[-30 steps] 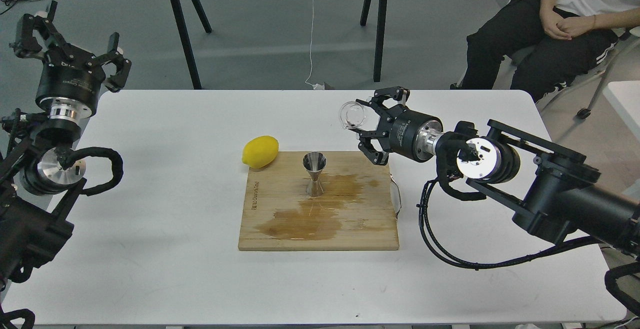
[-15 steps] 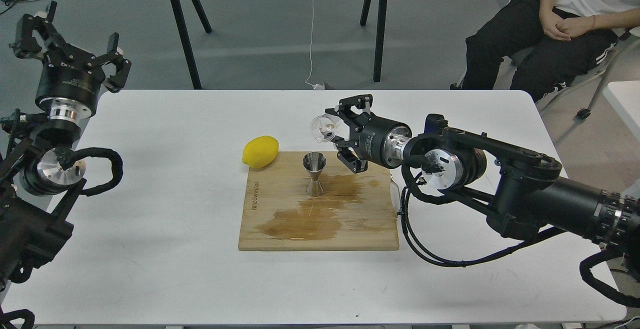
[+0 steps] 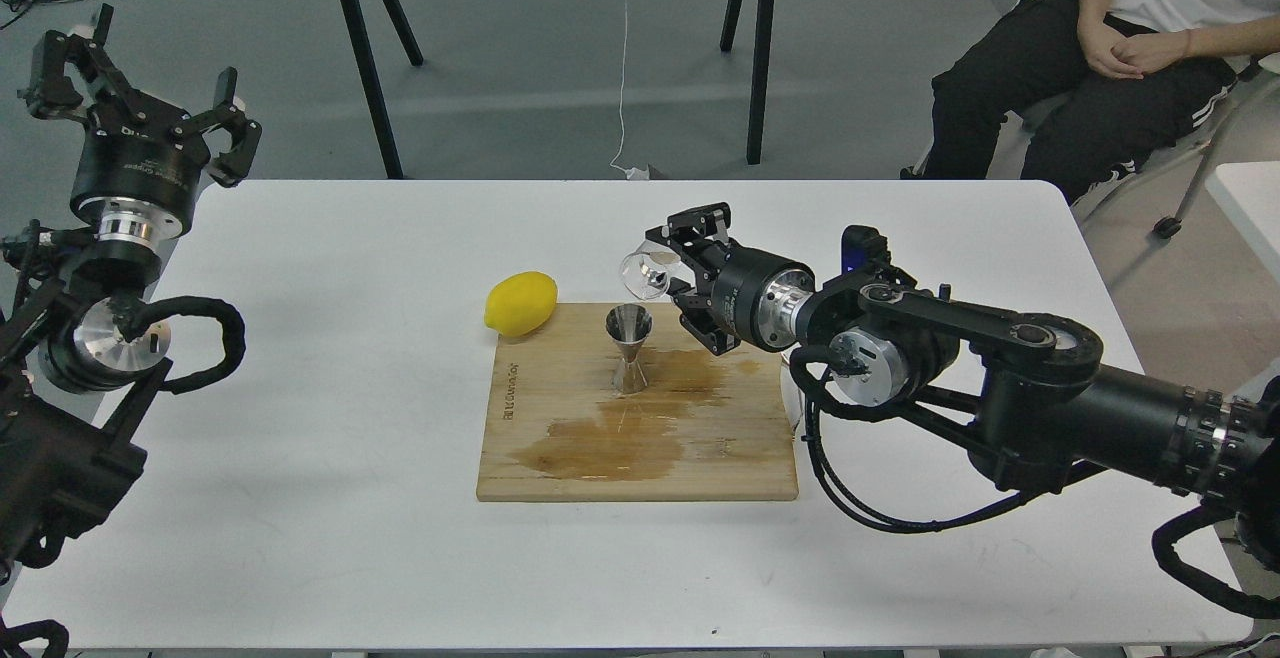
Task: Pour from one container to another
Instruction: 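Move the glass cup above the jigger on the board, then tilt the glass cup to pour dark liquid into the jigger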
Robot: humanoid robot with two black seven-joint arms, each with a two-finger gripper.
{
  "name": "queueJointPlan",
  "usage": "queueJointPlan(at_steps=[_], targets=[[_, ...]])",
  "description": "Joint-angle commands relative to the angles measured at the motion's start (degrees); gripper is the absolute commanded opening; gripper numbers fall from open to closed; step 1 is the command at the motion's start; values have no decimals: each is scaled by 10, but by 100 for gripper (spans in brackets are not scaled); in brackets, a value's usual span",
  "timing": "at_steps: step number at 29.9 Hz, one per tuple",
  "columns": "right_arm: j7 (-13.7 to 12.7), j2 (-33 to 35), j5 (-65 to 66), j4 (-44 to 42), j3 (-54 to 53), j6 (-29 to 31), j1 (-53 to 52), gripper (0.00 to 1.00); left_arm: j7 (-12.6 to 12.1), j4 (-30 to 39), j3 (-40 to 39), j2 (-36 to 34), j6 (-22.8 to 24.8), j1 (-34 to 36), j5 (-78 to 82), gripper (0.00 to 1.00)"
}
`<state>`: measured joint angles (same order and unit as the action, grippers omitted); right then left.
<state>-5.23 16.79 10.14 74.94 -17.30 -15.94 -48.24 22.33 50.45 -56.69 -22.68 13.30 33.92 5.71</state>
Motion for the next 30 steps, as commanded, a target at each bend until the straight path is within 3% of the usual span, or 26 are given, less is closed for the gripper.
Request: queueJointPlan(at_steps=[1, 19, 30], targets=[[0, -5, 17, 0, 2, -1, -4, 41, 0, 0, 0, 0, 0, 0, 0, 100], [7, -13, 173, 0, 6, -7, 16, 42, 0, 0, -1, -2, 0, -2, 0, 100], [46, -24, 248, -16, 49, -38, 17, 42, 0, 0, -4, -4, 1, -5, 0, 100]])
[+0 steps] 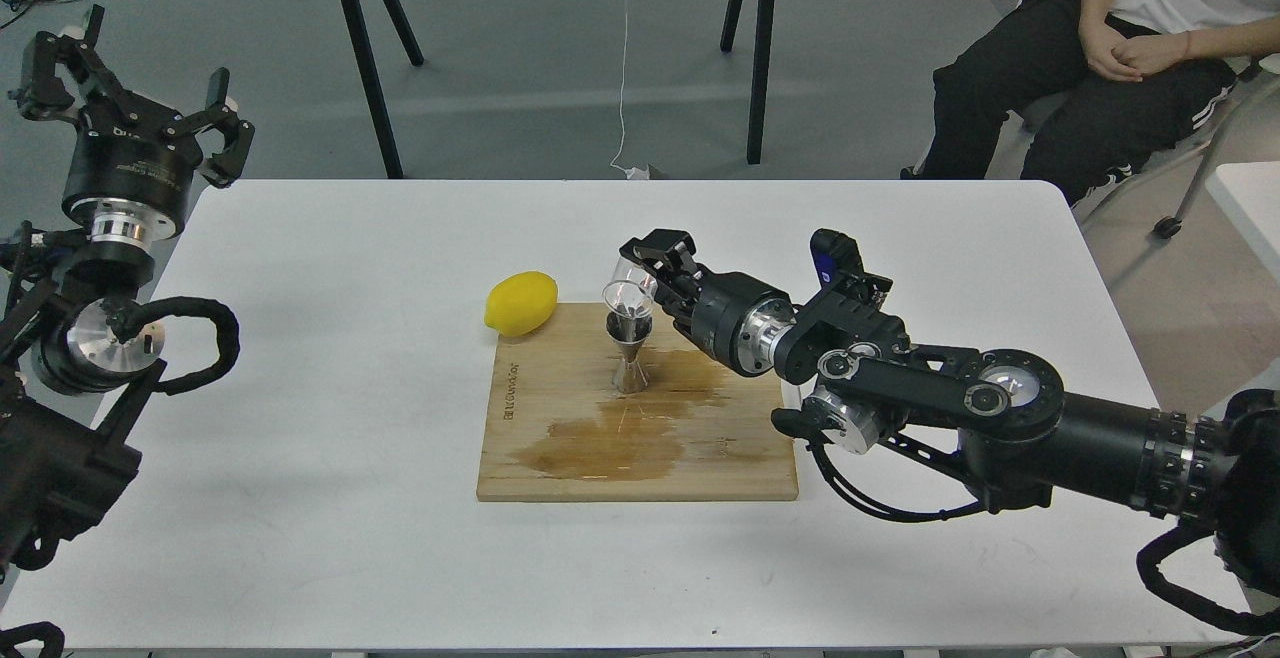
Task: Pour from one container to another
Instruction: 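Tilt the glass cup to pour dark liquid into the jigger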
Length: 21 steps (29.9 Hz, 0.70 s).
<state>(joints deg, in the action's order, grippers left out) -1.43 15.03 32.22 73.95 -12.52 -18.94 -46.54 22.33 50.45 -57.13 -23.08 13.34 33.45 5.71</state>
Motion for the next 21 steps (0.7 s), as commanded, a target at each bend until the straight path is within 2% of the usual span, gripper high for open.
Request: queueJointPlan(at_steps=[1, 7, 21], targets=[[12, -11, 34, -10, 2, -10, 0, 42, 0, 0, -1, 0, 0, -1, 0, 100], [17, -17, 54, -16, 14, -13, 0, 42, 0, 0, -1, 0, 0, -1, 0, 100], [74, -17, 164, -31, 64, -42, 0, 42, 0, 0, -1, 0, 0, -1, 0, 100]])
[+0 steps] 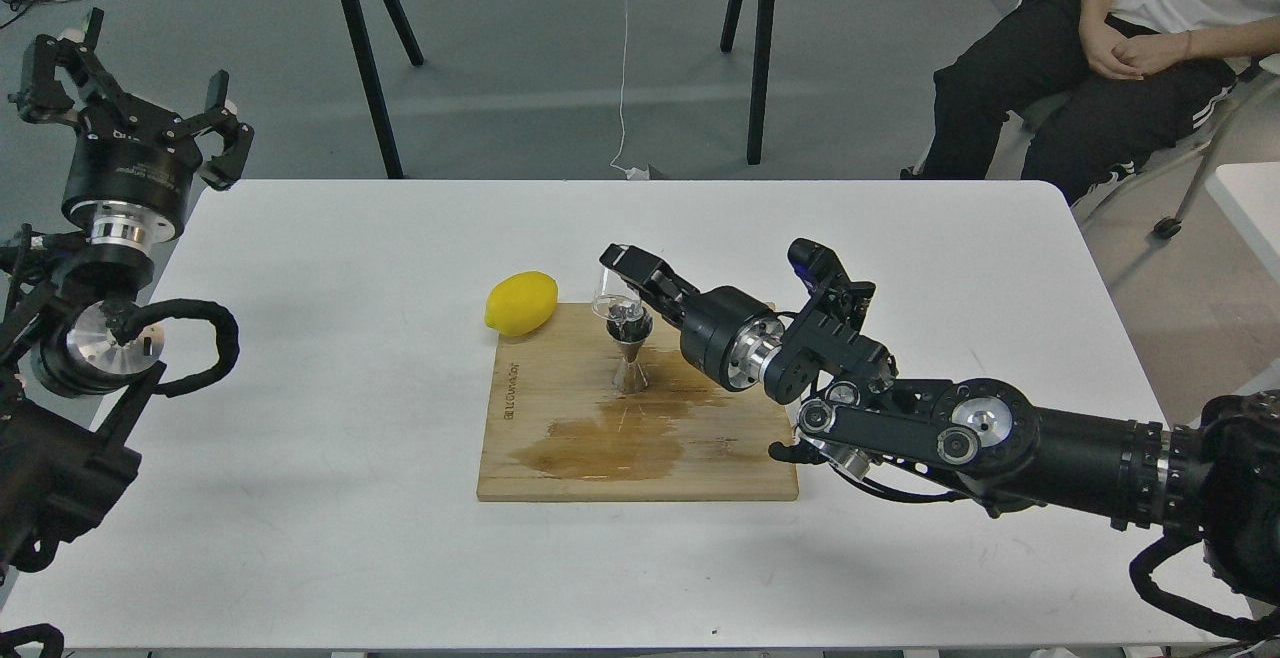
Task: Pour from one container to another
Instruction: 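Tilt the glass cup to pour dark liquid into the jigger, then bring the glass cup back and lower it to the table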
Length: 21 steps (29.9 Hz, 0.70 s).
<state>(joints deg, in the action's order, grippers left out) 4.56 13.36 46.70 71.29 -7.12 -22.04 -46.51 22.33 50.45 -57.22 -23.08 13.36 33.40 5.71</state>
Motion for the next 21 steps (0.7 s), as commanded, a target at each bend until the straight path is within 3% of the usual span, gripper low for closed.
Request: queueJointPlan(at_steps=[1, 7, 13, 21], targets=[[19, -1, 29, -7, 15, -15, 0, 42, 0, 0, 0, 0, 0, 0, 0, 100], [70, -11, 91, -37, 37, -41, 4, 42, 1, 0, 0, 0, -1, 0, 0, 100], [104, -11, 97, -39, 40, -48, 8, 42, 1, 0, 0, 0, -1, 0, 0, 100], [87, -5, 50, -26, -6, -51, 13, 42, 1, 0, -9, 0, -1, -1, 0, 100]])
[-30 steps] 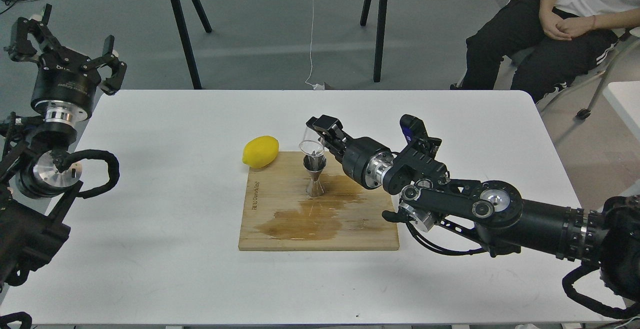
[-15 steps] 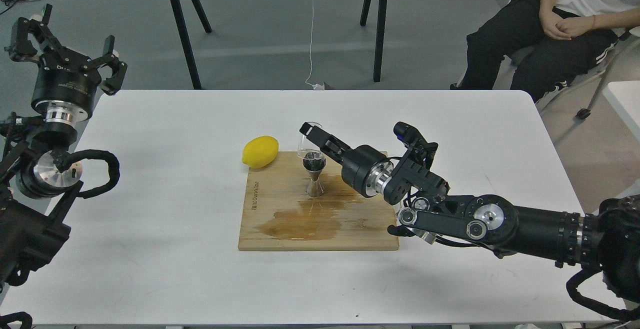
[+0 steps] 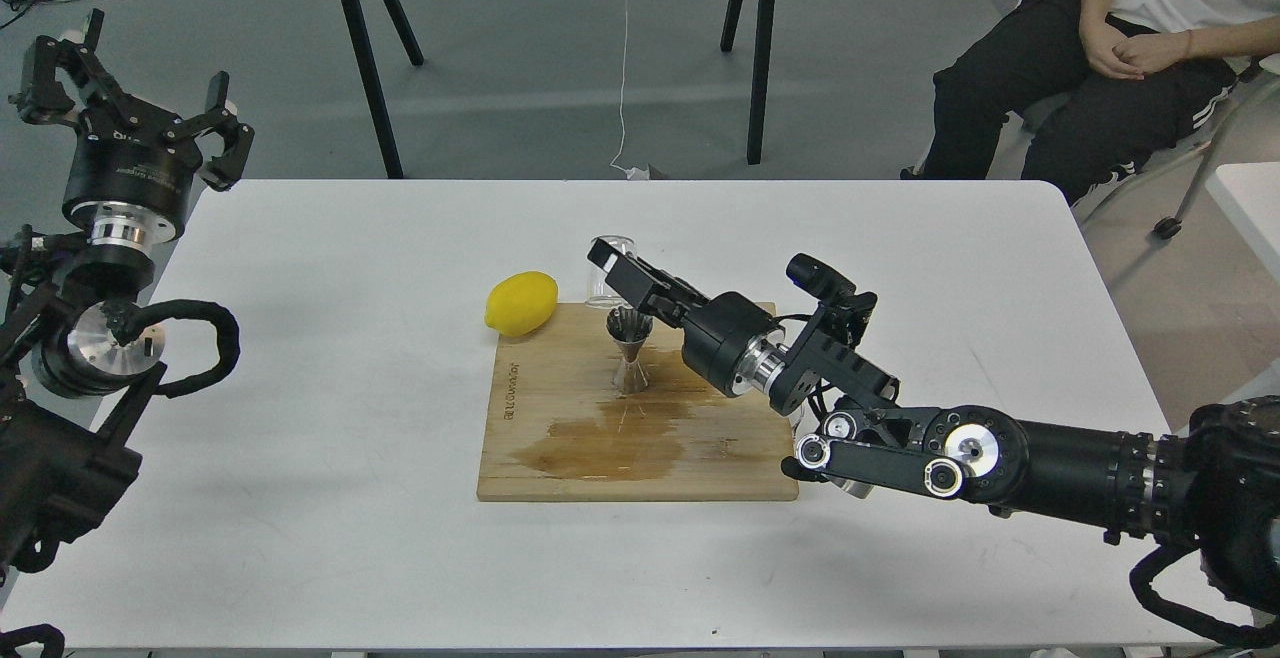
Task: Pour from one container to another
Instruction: 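Bring the glass cup back and lower it to the table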
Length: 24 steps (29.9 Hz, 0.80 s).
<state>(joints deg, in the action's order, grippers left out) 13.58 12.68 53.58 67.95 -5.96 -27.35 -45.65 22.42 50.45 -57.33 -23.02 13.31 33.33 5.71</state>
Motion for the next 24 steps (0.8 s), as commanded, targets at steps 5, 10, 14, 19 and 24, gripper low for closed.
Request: queueJointPlan(at_steps=[5, 10, 14, 19, 24], targets=[[-50, 36, -119, 60, -72, 8, 9, 42, 0, 0, -10, 0, 0, -2, 0, 100], [-73, 102, -249, 104, -134, 27, 19, 42, 0, 1, -17, 2, 1, -8, 0, 100], [-95, 148, -353, 123, -231, 33, 75, 42, 7, 6, -24, 3, 1, -19, -1, 100], [-137, 188, -503, 118, -373, 111, 182, 42, 9, 11, -25, 2, 1, -28, 0, 100], [-201, 190, -636, 72, -485, 206, 288, 43, 9, 11, -25, 1, 1, -28, -1, 100]])
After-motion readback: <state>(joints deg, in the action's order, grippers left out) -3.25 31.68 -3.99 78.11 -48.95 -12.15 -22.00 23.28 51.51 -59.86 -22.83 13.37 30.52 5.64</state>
